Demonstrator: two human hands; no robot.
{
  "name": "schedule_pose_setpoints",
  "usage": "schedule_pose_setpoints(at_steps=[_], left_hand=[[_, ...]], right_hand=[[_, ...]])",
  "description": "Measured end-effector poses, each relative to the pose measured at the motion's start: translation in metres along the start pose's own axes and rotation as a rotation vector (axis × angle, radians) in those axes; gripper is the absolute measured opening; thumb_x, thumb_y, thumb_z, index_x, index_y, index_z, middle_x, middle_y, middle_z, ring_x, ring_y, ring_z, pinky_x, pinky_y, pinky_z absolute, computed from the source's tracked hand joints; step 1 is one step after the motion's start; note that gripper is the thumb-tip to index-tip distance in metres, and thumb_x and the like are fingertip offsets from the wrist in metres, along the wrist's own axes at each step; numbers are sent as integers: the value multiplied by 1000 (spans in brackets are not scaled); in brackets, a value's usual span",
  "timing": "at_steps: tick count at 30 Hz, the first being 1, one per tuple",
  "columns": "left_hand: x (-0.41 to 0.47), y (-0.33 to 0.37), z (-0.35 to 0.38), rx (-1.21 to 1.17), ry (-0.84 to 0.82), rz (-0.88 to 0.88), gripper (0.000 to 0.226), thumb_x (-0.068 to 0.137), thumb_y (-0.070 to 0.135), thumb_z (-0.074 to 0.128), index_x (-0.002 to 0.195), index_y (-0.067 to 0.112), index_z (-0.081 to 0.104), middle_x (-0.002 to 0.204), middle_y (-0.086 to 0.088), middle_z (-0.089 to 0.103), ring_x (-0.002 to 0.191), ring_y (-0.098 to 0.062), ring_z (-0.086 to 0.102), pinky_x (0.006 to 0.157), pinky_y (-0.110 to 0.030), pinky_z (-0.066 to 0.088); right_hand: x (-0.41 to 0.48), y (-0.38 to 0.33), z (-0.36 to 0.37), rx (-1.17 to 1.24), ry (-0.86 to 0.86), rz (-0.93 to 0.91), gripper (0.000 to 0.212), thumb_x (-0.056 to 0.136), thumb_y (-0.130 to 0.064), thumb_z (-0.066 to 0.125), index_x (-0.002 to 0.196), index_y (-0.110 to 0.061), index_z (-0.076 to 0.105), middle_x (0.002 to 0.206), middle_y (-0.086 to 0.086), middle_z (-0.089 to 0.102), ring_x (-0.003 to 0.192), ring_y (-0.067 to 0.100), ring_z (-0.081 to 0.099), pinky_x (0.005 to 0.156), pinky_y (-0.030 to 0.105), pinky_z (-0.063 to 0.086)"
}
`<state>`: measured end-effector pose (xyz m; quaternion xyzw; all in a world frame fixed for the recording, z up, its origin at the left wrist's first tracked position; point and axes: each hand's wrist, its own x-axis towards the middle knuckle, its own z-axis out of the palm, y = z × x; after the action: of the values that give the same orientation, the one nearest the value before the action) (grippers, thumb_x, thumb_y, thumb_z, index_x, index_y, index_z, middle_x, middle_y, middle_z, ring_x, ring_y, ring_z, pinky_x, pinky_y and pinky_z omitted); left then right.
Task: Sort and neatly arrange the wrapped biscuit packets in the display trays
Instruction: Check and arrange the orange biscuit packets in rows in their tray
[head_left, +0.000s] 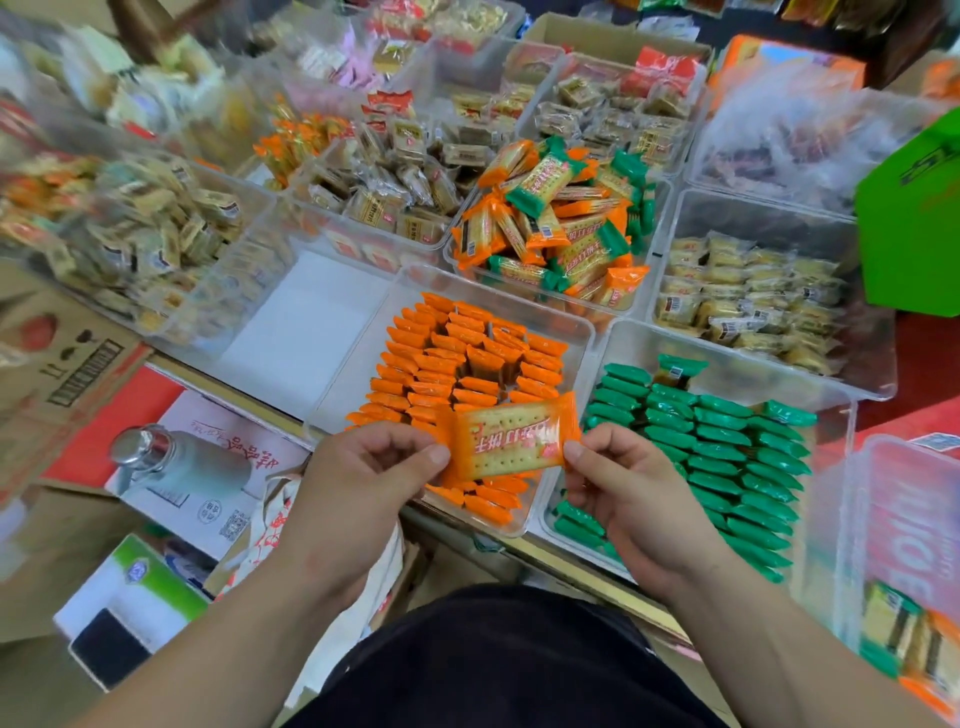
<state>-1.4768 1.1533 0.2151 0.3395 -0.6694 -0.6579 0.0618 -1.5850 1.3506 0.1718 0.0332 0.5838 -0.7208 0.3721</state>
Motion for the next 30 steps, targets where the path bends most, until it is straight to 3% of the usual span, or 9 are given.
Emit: schedule_pose_setpoints(at_steps=[3, 6, 10, 14, 17, 20, 23, 26, 30], left_hand=[[-9, 12, 1, 47, 10, 57, 8, 84, 2, 74, 77, 7, 75, 65, 0, 67, 60, -4, 59, 59, -15, 49], [-12, 16, 1, 48, -1, 49, 11, 83, 2, 75, 74, 9, 76, 66, -5, 67, 60, -10, 57, 58, -18, 50], [-9, 16, -3, -14, 38, -29, 8, 84, -1, 72, 84, 6, 72, 65, -11, 65, 57, -15, 56, 55, -25, 48], [-11, 14, -1, -188, 37, -78, 27, 84, -10, 66, 105, 8, 66, 65, -14, 61, 55, -18, 56, 62, -34, 44], [-14, 13, 3, -201, 37, -44, 27, 85, -9, 65, 92, 13, 79, 74, -14, 66, 65, -19, 59, 68, -34, 48], [-16, 15, 1, -111, 22, -2, 24, 80, -10, 72, 88, 11, 80, 76, -11, 70, 71, -20, 64, 69, -29, 53], [-16, 16, 1, 95, 39, 63, 25, 82, -10, 72, 91, 13, 78, 82, -8, 75, 75, -19, 70, 70, -22, 58], [-14, 20, 2, 248, 49, 80, 10, 86, 6, 74, 80, 12, 78, 68, -7, 71, 60, -12, 63, 57, -16, 50], [-5, 21, -4, 65, -7, -169, 26, 89, 13, 71, 64, 7, 70, 59, -10, 56, 52, -15, 48, 50, -23, 40]], right_hand=[[2, 8, -1, 77, -71, 104, 26, 72, -30, 87, 72, -15, 65, 74, 5, 60, 65, 12, 53, 60, 25, 43], [2, 14, 0, 168, -111, 182, 18, 80, -17, 75, 80, -8, 59, 77, 6, 63, 66, 13, 55, 60, 26, 42], [-3, 10, -1, 175, -102, 139, 15, 78, -13, 73, 88, -7, 63, 78, 10, 63, 67, 15, 59, 60, 25, 50], [-9, 4, -2, 144, -80, 43, 28, 79, -8, 72, 104, -12, 60, 78, 10, 64, 68, 18, 61, 64, 28, 51], [-9, -1, -4, 142, -86, 18, 16, 82, -4, 68, 97, -7, 74, 86, 15, 68, 75, 21, 64, 67, 28, 55], [-8, -3, -8, 90, -91, 29, 32, 85, 16, 59, 103, -4, 77, 97, 25, 72, 87, 27, 70, 75, 27, 58], [-5, -3, -10, 2, -92, 15, 28, 76, 2, 74, 104, -5, 76, 97, 24, 74, 88, 28, 72, 76, 28, 58], [-2, -7, -10, -106, -80, 16, 17, 77, -20, 74, 86, -6, 77, 79, 14, 70, 71, 21, 63, 64, 27, 53], [2, -15, -8, 33, -155, 170, 24, 79, -25, 72, 65, -12, 57, 59, 3, 43, 52, 13, 37, 49, 22, 34]])
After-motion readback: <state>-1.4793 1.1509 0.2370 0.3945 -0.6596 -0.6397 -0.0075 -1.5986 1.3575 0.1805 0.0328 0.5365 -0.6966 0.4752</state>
